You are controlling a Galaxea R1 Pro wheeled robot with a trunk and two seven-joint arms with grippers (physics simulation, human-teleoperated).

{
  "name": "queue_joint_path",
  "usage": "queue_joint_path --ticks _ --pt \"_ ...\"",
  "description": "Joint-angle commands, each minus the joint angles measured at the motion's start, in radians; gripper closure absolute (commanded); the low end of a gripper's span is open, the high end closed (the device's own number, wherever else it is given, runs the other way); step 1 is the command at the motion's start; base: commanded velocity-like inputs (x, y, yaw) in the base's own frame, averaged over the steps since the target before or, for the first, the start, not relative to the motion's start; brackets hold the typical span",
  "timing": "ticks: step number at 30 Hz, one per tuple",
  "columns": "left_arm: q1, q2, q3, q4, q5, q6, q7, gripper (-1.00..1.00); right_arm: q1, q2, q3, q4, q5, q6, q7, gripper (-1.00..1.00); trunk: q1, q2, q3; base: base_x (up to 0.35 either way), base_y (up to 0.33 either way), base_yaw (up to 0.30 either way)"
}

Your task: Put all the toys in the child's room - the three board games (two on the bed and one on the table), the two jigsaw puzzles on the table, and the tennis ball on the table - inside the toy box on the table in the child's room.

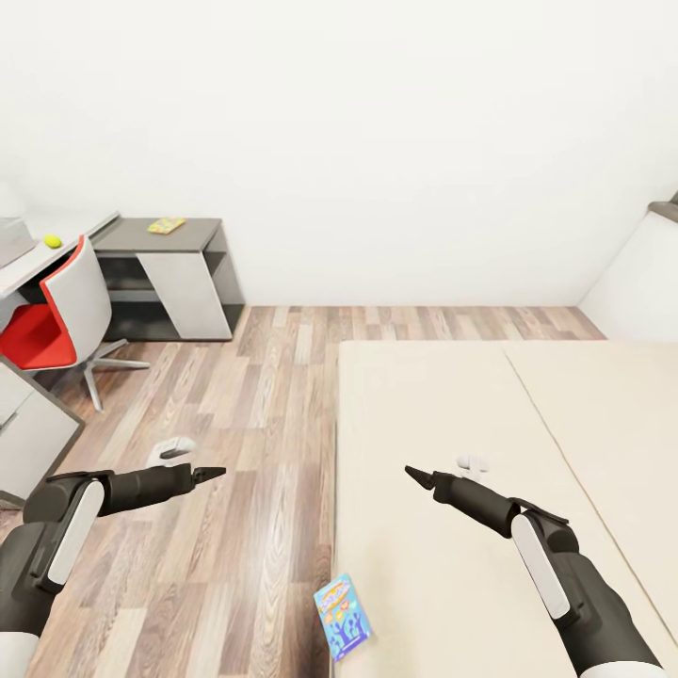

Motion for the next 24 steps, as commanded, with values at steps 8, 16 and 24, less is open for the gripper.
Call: queue_joint_path --ticks 8,16,24 --pt "-0.001 -0.001 0.001 0.0 -0.003 0.004 -0.008 -1.0 -0.001 -0.001 -0.002 -0.001 -0.006 0.008 0.001 -1.0 0.001 -0.002 0.011 0.0 0.0 0.075" --pt "-0.001 -0.001 0.001 0.0 -0.003 0.004 -0.009 -1.0 -0.001 0.0 -0.004 -0.001 -0.008 0.008 0.001 -1.0 0.001 -0.002 0.015 0.0 0.0 0.034" --pt "-0.001 -0.001 0.001 -0.001 -0.003 0.004 -0.008 -1.0 -0.001 0.0 -0.004 -0.001 -0.009 0.009 0.001 -1.0 0.001 -0.002 0.019 0.0 0.0 -0.079"
